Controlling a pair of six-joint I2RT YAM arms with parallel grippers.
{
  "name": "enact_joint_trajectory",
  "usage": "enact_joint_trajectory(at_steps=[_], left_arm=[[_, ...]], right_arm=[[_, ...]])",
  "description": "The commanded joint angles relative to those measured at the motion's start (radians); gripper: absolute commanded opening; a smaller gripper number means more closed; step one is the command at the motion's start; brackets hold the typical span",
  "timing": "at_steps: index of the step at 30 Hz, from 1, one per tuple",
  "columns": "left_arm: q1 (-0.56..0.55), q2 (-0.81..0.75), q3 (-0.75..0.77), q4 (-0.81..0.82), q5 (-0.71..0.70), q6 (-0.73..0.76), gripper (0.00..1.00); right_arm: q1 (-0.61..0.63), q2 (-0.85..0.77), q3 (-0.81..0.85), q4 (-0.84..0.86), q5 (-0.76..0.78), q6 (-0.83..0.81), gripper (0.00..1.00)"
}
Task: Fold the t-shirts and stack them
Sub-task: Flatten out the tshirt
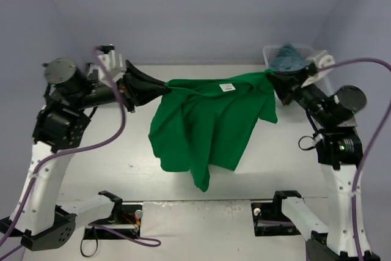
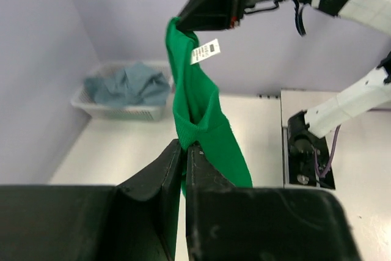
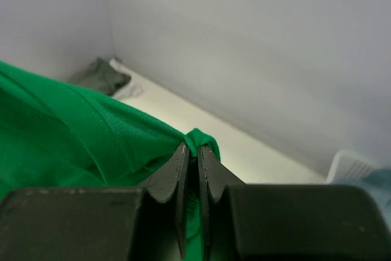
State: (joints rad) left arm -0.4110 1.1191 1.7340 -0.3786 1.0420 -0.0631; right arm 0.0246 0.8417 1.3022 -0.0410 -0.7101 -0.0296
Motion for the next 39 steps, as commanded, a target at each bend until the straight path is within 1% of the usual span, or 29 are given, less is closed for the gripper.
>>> enact_joint_trajectory(at_steps=[1, 2, 3, 4, 5, 6, 7, 9, 10, 11, 13, 14, 16, 17, 19, 20, 21, 23, 24, 26, 28, 30, 31, 32, 34, 35, 37, 38, 39], left_arm=[[0.006, 0.088, -0.086, 0.101, -0.003, 0.034, 0.0], [0.006, 0.105, -0.105, 0.101, -0.016, 0.058, 0.0], [0.006, 0.14, -0.135, 0.092, -0.046, 0.137, 0.0], [0.006, 0.159, -0.149, 0.092, -0.072, 0.172, 0.0], [0.008, 0.201, -0.162, 0.089, -0.133, 0.228, 0.0], [0.008, 0.221, -0.175, 0.098, -0.134, 0.255, 0.0], [0.009, 0.241, -0.188, 0.105, -0.189, 0.282, 0.0], [0.009, 0.295, -0.24, 0.18, -0.271, 0.321, 0.0], [0.011, 0.31, -0.258, 0.219, -0.317, 0.328, 0.0], [0.011, 0.329, -0.289, 0.283, -0.423, 0.344, 0.0], [0.012, 0.379, -0.313, 0.389, -0.541, 0.353, 0.0], [0.011, 0.413, -0.333, 0.426, -0.642, 0.368, 0.0], [0.011, 0.441, -0.349, 0.498, -0.732, 0.401, 0.0], [0.011, 0.468, -0.356, 0.513, -0.822, 0.431, 0.0], [0.009, 0.492, -0.366, 0.559, -0.899, 0.451, 0.0], [0.008, 0.513, -0.375, 0.573, -0.981, 0.488, 0.0], [0.006, 0.524, -0.382, 0.607, -1.022, 0.505, 0.0], [0.006, 0.547, -0.396, 0.629, -1.092, 0.546, 0.0], [0.005, 0.556, -0.405, 0.632, -1.14, 0.565, 0.0], [0.003, 0.576, -0.41, 0.613, -1.181, 0.589, 0.0], [0.003, 0.581, -0.412, 0.566, -1.214, 0.589, 0.0], [0.003, 0.562, -0.427, 0.538, -1.215, 0.571, 0.0], [0.003, 0.555, -0.447, 0.523, -1.206, 0.568, 0.0], [0.001, 0.545, -0.449, 0.509, -1.208, 0.55, 0.0], [0.003, 0.544, -0.444, 0.454, -1.215, 0.519, 0.0], [0.003, 0.547, -0.436, 0.437, -1.221, 0.499, 0.0], [0.003, 0.548, -0.438, 0.418, -1.234, 0.493, 0.0], [0.003, 0.545, -0.447, 0.423, -1.264, 0.499, 0.0], [0.003, 0.547, -0.45, 0.425, -1.274, 0.505, 0.0]], right_arm=[[-0.02, 0.158, -0.056, 0.121, 0.018, -0.033, 0.0], [-0.015, 0.186, -0.066, 0.139, 0.021, -0.038, 0.0], [-0.009, 0.251, -0.078, 0.168, 0.04, -0.052, 0.0], [0.001, 0.287, -0.081, 0.179, 0.04, -0.064, 0.0], [0.033, 0.363, -0.074, 0.197, 0.084, -0.094, 0.0], [0.052, 0.364, -0.069, 0.197, 0.106, -0.095, 0.0], [0.069, 0.438, -0.066, 0.219, 0.129, -0.131, 0.0], [0.116, 0.509, -0.063, 0.256, 0.185, -0.157, 0.0], [0.127, 0.584, -0.055, 0.274, 0.196, -0.176, 0.0], [0.138, 0.615, -0.05, 0.286, 0.219, -0.182, 0.0], [0.185, 0.706, -0.026, 0.302, 0.271, -0.208, 0.0], [0.201, 0.733, -0.012, 0.302, 0.334, -0.216, 0.0], [0.227, 0.813, 0.031, 0.3, 0.391, -0.224, 0.0], [0.233, 0.836, 0.046, 0.299, 0.459, -0.222, 0.0], [0.241, 0.896, 0.096, 0.282, 0.536, -0.207, 0.0], [0.244, 0.914, 0.117, 0.265, 0.572, -0.191, 0.0], [0.25, 0.951, 0.141, 0.215, 0.631, -0.187, 0.0], [0.258, 0.985, 0.209, 0.146, 0.682, -0.168, 0.1], [0.261, 0.993, 0.215, 0.097, 0.69, -0.161, 0.13], [0.284, 0.969, 0.187, 0.067, 0.689, -0.161, 0.29], [0.332, 0.897, 0.157, 0.009, 0.605, -0.184, 0.4], [0.389, 0.837, 0.128, -0.087, 0.537, -0.249, 0.45], [0.423, 0.824, 0.124, -0.12, 0.531, -0.268, 0.5], [0.486, 0.809, 0.118, -0.191, 0.497, -0.289, 0.53], [0.553, 0.81, 0.12, -0.276, 0.433, -0.357, 0.49], [0.625, 0.806, 0.111, -0.301, 0.376, -0.371, 0.39], [0.708, 0.778, 0.046, -0.323, 0.347, -0.409, 0.31], [0.751, 0.774, 0.026, -0.327, 0.344, -0.421, 0.23], [0.815, 0.767, -0.004, -0.336, 0.333, -0.431, 0.19]])
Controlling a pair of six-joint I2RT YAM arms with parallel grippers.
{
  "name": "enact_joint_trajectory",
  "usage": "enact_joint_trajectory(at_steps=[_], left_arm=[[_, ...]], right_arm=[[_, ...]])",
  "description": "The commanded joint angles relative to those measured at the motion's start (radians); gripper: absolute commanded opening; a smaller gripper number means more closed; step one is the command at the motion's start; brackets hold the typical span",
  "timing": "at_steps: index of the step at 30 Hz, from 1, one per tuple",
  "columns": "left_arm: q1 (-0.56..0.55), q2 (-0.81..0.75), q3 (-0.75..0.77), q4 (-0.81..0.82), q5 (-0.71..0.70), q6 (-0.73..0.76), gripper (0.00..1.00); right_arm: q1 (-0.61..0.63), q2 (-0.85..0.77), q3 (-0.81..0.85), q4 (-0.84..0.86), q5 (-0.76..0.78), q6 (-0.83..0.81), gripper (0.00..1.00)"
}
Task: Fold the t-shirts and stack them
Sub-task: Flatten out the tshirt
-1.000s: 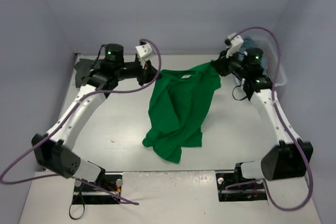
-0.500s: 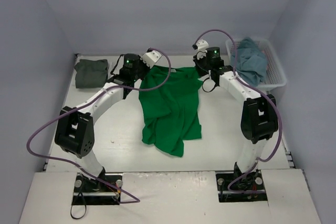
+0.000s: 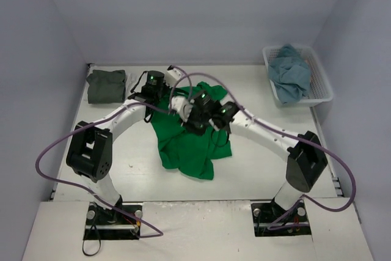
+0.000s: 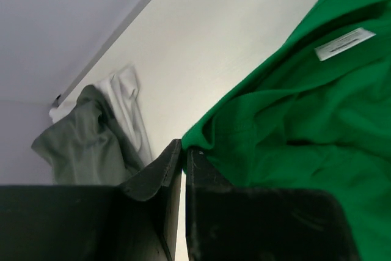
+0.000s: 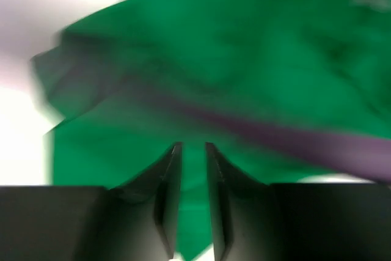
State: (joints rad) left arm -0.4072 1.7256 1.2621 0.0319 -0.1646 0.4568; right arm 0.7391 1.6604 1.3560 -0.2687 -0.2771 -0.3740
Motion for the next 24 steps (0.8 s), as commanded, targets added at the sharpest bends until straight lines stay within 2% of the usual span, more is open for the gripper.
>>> enact_joint_trajectory(at_steps=[1, 3, 9, 11, 14, 17, 24], left_arm=[[0.001, -0.064, 0.017, 0.019, -0.084, -0.004, 0.0], [0.002, -0.072, -0.003, 0.034, -0.128, 0.026, 0.0], [0.065, -0.09, 0.016, -0.024, -0.158, 0.02, 0.0], [0.146, -0.075, 0.101, -0.164, -0.077, -0.082, 0.0], [0.269, -0.052, 0.184, -0.285, 0.086, -0.223, 0.0], [0.315, -0.041, 0.188, -0.296, 0.129, -0.254, 0.0], [0.343, 0.006, 0.166, -0.305, 0.165, -0.271, 0.0]], right_arm=[[0.121, -0.051, -0.07, -0.112, -0.108, -0.094, 0.09], [0.135, -0.048, -0.096, -0.11, -0.146, -0.089, 0.0], [0.164, -0.036, -0.165, -0.115, -0.191, -0.114, 0.0], [0.174, -0.013, -0.178, -0.107, -0.183, -0.131, 0.0], [0.174, 0.041, -0.184, -0.095, -0.188, -0.144, 0.0], [0.187, 0.085, -0.182, -0.087, -0.198, -0.149, 0.0], [0.243, 0.182, -0.143, -0.07, -0.195, -0.149, 0.0]])
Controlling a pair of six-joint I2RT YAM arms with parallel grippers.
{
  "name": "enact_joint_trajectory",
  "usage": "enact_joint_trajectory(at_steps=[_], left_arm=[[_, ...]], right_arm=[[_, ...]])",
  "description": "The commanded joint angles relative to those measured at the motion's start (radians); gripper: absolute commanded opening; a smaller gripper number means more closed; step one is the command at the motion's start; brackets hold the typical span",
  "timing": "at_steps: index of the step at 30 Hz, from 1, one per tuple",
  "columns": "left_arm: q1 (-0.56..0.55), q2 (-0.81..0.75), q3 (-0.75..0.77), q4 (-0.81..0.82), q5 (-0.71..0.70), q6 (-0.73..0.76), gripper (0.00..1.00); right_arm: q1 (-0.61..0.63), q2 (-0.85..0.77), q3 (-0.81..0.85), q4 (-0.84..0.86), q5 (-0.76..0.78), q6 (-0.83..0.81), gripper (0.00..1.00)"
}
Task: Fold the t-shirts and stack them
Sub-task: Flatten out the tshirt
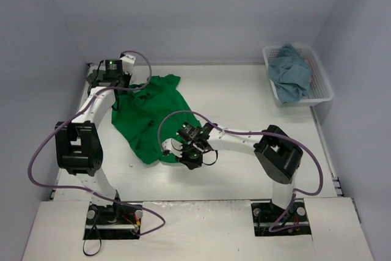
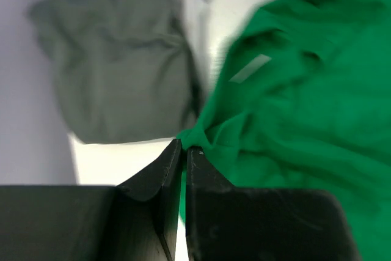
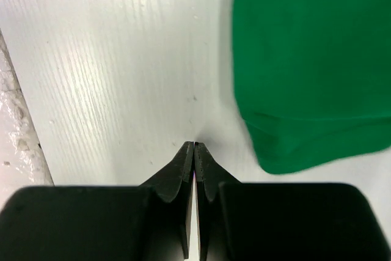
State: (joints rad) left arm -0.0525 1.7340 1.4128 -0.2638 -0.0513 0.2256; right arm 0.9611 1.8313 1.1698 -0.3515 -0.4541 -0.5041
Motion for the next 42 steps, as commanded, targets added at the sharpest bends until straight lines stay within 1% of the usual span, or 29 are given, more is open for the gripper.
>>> enact_joint_trajectory(at_steps=[1, 6, 11, 14, 15, 17, 19, 20, 21, 26, 31, 34, 42], left_arm=[[-0.012, 0.001, 0.002, -0.005, 0.085, -0.04, 0.0], [-0.01, -0.007, -0.026, 0.0, 0.097, -0.042, 0.0], [0.016, -0.024, -0.048, 0.006, 0.114, -0.035, 0.0], [0.034, -0.027, -0.06, 0.009, 0.129, -0.037, 0.0], [0.039, -0.03, -0.069, 0.011, 0.134, -0.035, 0.0], [0.042, -0.033, -0.08, 0.018, 0.134, -0.032, 0.0], [0.045, -0.039, -0.092, 0.026, 0.137, -0.035, 0.0], [0.048, -0.042, -0.095, 0.026, 0.142, -0.037, 0.0], [0.048, -0.044, -0.095, 0.025, 0.142, -0.043, 0.0], [0.048, -0.048, -0.094, 0.021, 0.146, -0.057, 0.0], [0.048, -0.065, -0.089, 0.017, 0.142, -0.077, 0.0], [0.048, -0.065, -0.075, 0.006, 0.149, -0.084, 0.0], [0.048, -0.073, -0.084, 0.003, 0.153, -0.091, 0.0]], right_arm=[[0.021, 0.029, 0.048, 0.014, -0.02, -0.019, 0.0], [0.022, 0.068, 0.076, 0.029, -0.021, -0.027, 0.0], [0.022, 0.111, 0.097, 0.058, -0.005, -0.021, 0.01], [0.021, 0.115, 0.108, 0.066, 0.015, -0.019, 0.09], [0.021, 0.106, 0.11, 0.065, 0.022, -0.02, 0.16], [0.024, 0.089, 0.106, 0.065, 0.034, -0.022, 0.23], [0.024, 0.048, 0.094, 0.06, 0.049, -0.027, 0.24], [0.022, 0.014, 0.088, 0.059, 0.057, -0.027, 0.28], [0.022, -0.004, 0.08, 0.059, 0.071, -0.028, 0.29], [0.019, -0.102, 0.03, 0.059, 0.084, -0.021, 0.3], [0.008, -0.155, -0.009, 0.066, 0.078, -0.013, 0.3], [0.008, -0.147, -0.018, 0.071, 0.054, -0.013, 0.3], [0.008, -0.038, 0.004, 0.103, 0.02, -0.02, 0.31]])
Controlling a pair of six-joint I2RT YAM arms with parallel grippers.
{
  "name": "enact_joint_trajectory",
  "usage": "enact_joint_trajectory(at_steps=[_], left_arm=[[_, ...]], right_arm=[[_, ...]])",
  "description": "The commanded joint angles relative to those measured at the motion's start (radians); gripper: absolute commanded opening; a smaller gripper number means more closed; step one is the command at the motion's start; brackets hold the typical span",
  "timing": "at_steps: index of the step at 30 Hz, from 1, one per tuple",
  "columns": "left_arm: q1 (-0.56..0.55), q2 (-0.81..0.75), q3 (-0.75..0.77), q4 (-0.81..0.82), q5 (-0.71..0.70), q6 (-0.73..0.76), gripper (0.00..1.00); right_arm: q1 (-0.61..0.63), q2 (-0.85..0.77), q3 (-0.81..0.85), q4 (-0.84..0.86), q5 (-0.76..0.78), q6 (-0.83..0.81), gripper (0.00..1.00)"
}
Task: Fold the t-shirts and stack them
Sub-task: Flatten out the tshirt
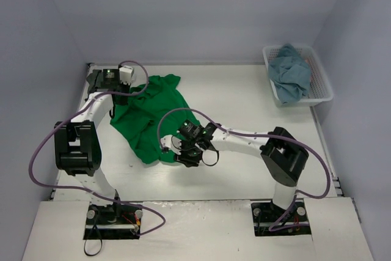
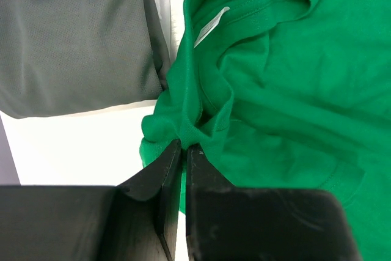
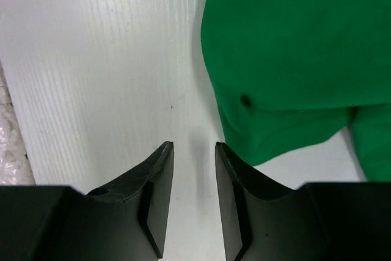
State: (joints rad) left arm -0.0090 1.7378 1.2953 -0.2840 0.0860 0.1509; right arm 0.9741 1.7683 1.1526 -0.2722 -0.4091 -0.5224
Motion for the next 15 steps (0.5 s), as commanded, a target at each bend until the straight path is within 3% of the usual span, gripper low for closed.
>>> enact_joint_trajectory(at_steps=[1, 15], left_arm=[[0.004, -0.078, 0.03, 0.028, 0.015, -0.011, 0.0], [0.004, -0.104, -0.025, 0.058, 0.015, 0.004, 0.0]], right_arm=[[-0.005, 0.042, 0.024, 0.028, -0.023, -0.008, 0.3], [-0.008, 0.111, 0.088, 0.034, -0.017, -0.018, 0.29]])
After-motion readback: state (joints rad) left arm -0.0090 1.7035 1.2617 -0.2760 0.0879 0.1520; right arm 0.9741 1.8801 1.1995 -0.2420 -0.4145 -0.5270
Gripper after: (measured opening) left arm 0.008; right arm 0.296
